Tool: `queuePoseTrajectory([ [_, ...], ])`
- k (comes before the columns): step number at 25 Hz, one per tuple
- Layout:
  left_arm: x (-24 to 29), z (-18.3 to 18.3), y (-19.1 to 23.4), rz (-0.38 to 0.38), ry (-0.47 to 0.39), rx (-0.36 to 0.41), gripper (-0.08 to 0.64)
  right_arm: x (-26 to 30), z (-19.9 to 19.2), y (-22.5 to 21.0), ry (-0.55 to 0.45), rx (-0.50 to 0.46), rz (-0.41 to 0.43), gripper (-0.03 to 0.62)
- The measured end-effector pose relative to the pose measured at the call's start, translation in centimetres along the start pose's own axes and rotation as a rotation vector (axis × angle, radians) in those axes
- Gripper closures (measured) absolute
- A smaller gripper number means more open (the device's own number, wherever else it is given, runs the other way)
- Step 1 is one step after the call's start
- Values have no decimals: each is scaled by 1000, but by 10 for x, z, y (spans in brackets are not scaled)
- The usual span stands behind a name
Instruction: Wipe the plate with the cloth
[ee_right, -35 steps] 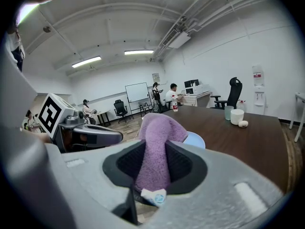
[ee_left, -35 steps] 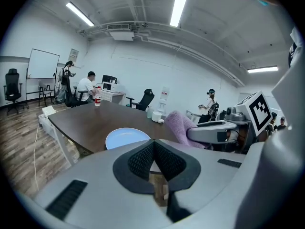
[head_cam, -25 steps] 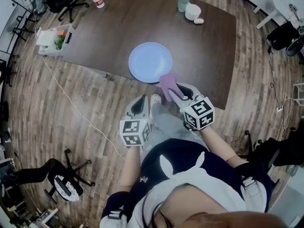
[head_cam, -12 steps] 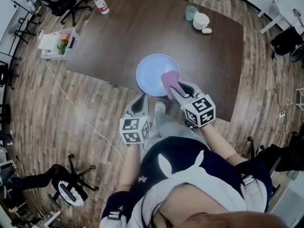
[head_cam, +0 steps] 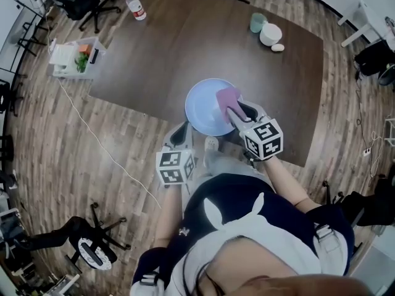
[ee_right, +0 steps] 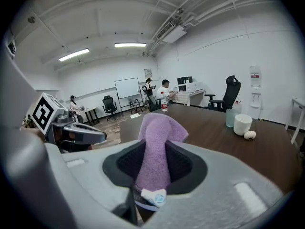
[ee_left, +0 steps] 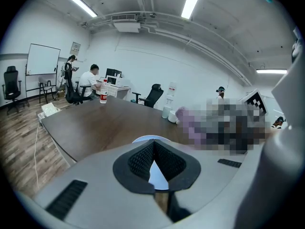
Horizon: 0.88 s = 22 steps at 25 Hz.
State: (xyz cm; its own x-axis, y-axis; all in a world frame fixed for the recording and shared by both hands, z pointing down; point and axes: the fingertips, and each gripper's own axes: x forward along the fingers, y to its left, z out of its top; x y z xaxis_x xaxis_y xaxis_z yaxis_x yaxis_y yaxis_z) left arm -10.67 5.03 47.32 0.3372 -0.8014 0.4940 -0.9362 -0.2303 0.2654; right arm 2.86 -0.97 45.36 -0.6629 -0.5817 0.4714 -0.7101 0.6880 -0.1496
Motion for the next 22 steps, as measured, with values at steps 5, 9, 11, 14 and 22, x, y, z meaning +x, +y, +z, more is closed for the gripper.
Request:
queuePoseTrajectory([
  [5, 11, 3, 21, 10, 15, -5, 554, 23, 5, -12, 14, -4, -22, 472],
  [9, 19, 6, 31, 12, 30, -3, 554, 37, 8, -19, 32, -8, -28, 472],
  [11, 23, 7, 35, 12, 39, -5, 554, 44, 8, -22, 44, -13, -32, 472],
  [14, 31, 8, 41, 7, 55, -9, 554, 54, 8, -27, 57, -11, -36, 472],
  [22, 56, -2, 52, 3, 106, -10, 554, 77, 0, -41, 90, -1, -42, 472],
])
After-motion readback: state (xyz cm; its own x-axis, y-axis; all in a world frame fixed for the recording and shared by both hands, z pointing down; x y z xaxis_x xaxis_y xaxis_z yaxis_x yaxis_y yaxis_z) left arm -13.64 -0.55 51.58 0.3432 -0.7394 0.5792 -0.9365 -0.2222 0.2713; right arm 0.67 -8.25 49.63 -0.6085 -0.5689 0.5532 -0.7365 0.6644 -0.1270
